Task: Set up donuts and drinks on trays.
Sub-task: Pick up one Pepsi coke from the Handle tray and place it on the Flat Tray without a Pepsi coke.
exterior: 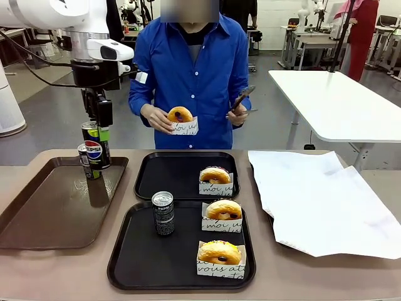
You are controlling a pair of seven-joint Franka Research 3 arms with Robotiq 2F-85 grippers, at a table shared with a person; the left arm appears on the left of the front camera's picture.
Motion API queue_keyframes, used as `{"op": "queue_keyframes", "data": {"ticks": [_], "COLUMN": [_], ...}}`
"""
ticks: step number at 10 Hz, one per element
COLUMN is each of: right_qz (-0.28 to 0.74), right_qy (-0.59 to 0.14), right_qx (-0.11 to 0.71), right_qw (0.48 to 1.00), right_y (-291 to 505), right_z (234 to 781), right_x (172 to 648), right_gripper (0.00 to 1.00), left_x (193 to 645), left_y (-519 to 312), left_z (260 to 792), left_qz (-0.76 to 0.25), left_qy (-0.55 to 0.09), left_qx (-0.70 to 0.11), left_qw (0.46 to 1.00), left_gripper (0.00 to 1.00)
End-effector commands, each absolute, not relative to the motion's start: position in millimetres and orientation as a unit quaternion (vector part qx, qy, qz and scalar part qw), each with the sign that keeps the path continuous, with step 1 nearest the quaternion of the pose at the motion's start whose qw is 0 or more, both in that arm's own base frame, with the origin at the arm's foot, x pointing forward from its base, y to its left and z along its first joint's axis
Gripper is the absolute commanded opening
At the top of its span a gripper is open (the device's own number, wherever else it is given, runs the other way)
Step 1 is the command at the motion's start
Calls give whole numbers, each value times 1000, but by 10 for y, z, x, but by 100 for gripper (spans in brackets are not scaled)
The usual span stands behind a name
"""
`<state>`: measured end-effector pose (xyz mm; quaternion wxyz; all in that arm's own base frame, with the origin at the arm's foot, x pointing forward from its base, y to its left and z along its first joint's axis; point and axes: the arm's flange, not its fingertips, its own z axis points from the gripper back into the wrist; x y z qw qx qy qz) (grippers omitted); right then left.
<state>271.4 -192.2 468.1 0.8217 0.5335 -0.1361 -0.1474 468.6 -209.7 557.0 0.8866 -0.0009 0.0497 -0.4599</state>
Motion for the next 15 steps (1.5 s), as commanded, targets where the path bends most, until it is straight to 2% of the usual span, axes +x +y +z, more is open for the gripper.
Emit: {"op": "queue_keyframes", "data": {"ticks": [1, 7, 9, 11, 12, 15], "right_qz": [-147, -147, -147, -147, -147, -147], "right_qy": [-140, -140, -140, -140, -140, -140], "right_qx": [539, 539, 539, 539, 539, 539], "right_qw": [818, 818, 818, 818, 818, 818], "right_y": [-1919, -1919, -1919, -1919, -1919, -1919], "right_z": [4693, 4693, 4693, 4693, 4693, 4693], "right_x": [2716, 2716, 2716, 2716, 2716, 2716], "right_gripper": [100, 100, 100, 100, 100, 100], "left_x": [4897, 5509, 5174, 4706, 4639, 4850], "left_y": [-2323, -2774, -2350, -1881, -1850, -1907], "left_z": [5556, 5024, 5285, 5625, 5618, 5592], "left_qz": [-460, -489, -474, -492, -494, -484], "left_qy": [33, 49, 122, 85, 78, 85], "left_qx": [-17, -61, -30, -29, -28, -26], "left_qw": [887, 869, 872, 866, 866, 870], "left_gripper": [57, 57, 57, 57, 57, 57]}}
